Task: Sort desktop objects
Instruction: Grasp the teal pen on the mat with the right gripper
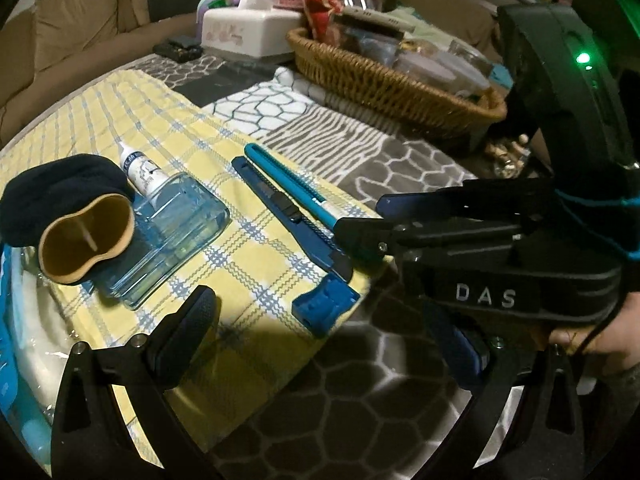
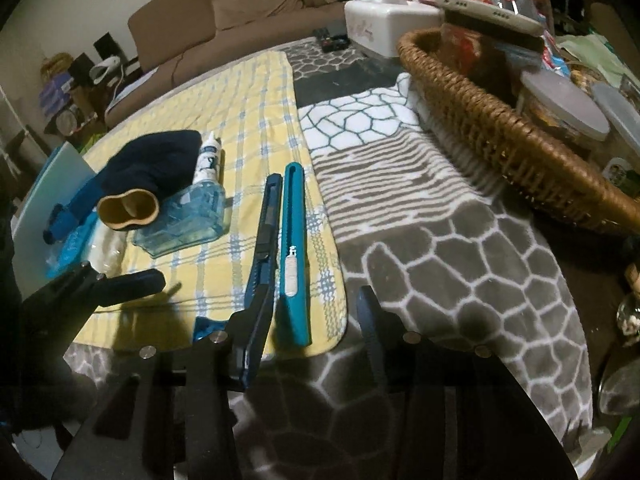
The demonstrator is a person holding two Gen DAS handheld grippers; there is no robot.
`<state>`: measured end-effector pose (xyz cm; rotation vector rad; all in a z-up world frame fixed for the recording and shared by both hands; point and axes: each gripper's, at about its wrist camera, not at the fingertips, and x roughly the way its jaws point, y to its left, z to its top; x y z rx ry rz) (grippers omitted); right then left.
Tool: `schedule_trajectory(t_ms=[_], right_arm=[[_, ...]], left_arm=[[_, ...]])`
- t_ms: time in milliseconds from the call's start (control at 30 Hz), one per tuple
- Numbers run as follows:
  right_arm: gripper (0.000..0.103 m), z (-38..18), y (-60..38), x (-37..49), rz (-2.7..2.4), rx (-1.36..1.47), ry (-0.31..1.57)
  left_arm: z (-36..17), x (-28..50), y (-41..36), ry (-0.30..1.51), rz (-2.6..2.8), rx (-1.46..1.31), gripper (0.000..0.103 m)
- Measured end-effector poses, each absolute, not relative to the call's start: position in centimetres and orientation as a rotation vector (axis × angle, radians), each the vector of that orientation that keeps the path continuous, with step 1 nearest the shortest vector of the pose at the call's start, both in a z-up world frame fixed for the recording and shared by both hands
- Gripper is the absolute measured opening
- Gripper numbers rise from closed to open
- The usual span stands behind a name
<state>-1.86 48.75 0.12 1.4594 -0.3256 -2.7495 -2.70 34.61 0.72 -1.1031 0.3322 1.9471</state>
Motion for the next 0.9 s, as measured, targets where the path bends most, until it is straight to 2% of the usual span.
schedule_trajectory(t_ms=[133,200,267,367,500,567,633,667,733,800,900], right_arm=[[0.041,-0.1,48.2,-2.1,-2.762,1.463,-0.242],[0.031,-0.2,47.9,-2.2,-2.775,1.473,-0.172],[0.022,-0.2,47.8,-1.9,-2.79,1.476,-0.108],[0.018,-0.1,48.1,-1.4,-2.793,1.475,-0.093],[0.015,0.2,48.3,-0.6,-2.765,1.473,-0.117],[0.015,0.3,48.1,-0.5,-2.762,1.483,-0.102],[0.015,0.7,48.0,-0.4,-2.789,1.463,-0.1],[0.016,0.8,47.9,-0.4,-2.795,1.452,-0.109],[0.018,0.7,47.9,-0.7,-2.8,1.453,-0.108],[0.019,0.3,48.5,-0.8,-2.804,1.466,-0.133],[0.019,0.0,49.1,-0.2,-2.799,1.443,-0.179]], left_arm=[[0.1,-3.4,34.6,0.359,1.959,-1.126,0.075],[0.1,-3.7,34.1,0.367,1.966,-1.12,0.069],[0.2,-4.1,33.6,0.376,1.974,-1.129,0.058],[0.3,-4.3,32.3,0.381,1.978,-1.145,0.057],[1.1,-4.3,30.9,0.285,1.965,-1.166,0.057],[2.0,-4.2,31.2,0.239,1.965,-1.154,0.066],[2.7,-4.2,32.5,0.217,1.961,-1.141,0.067],[2.9,-4.3,33.2,0.22,1.958,-1.14,0.067],[3.0,-5.0,34.8,0.234,1.977,-1.161,0.061],[2.7,-6.3,35.8,0.212,1.973,-1.208,0.061],[2.0,-7.0,37.0,0.277,1.994,-1.223,0.061]])
